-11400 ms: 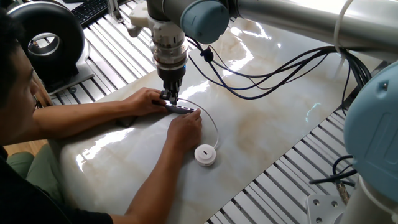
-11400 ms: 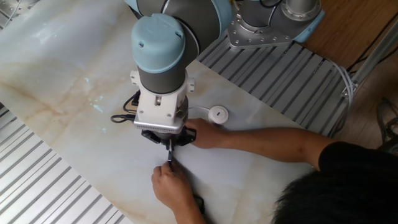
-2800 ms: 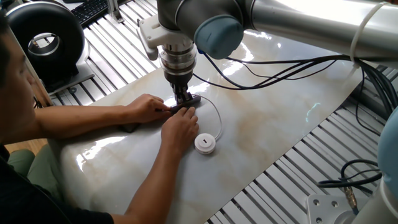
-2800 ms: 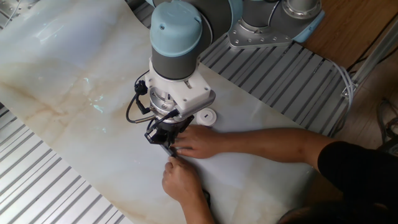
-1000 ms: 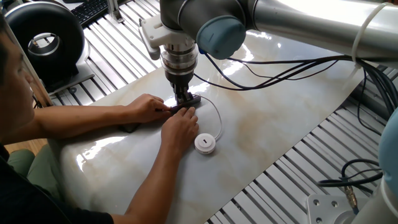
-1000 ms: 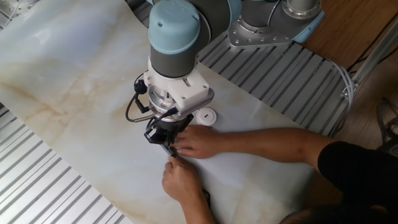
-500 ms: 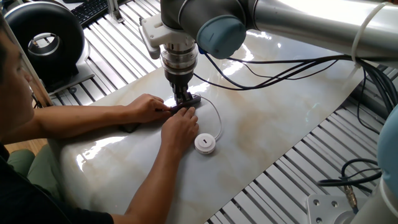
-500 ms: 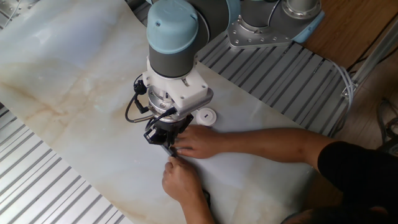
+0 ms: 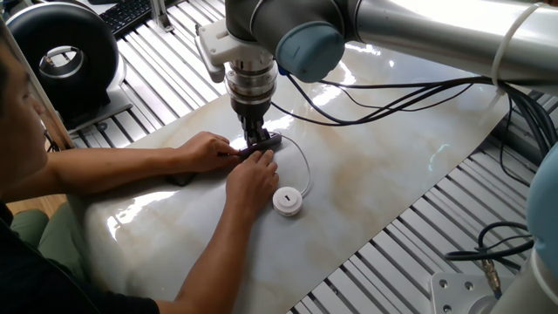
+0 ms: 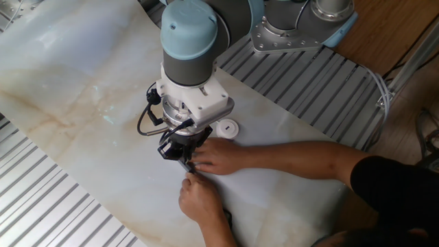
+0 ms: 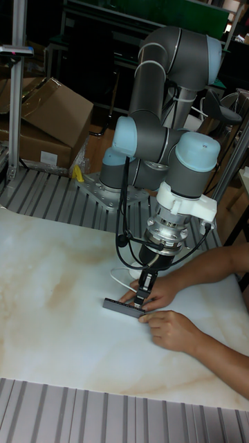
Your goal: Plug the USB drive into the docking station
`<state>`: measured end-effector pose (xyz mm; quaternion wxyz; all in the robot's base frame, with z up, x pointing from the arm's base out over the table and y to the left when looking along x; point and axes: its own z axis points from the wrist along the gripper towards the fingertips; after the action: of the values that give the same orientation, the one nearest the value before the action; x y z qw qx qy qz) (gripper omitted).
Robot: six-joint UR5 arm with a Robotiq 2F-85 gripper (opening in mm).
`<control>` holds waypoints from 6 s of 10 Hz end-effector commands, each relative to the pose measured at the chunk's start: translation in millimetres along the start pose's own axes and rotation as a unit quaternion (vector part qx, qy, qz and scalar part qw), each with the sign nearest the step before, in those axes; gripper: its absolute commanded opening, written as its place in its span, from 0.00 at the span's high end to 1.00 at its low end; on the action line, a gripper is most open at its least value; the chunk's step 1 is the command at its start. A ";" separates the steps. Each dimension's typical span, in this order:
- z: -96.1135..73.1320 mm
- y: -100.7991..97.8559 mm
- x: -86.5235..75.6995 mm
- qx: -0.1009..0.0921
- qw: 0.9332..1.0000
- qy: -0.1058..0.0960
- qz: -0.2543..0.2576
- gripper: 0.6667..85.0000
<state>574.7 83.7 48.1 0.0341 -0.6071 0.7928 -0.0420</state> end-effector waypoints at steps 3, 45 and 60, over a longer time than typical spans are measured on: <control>-1.8 0.4 -0.6 -0.002 1.000 -0.003 0.006 0.99; 4.4 -0.6 -6.9 -0.002 0.999 -0.015 0.045 0.99; 0.3 3.6 -3.5 -0.025 0.998 -0.032 0.045 0.99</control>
<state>567.0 85.6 46.7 0.0394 -0.5759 0.8165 -0.0041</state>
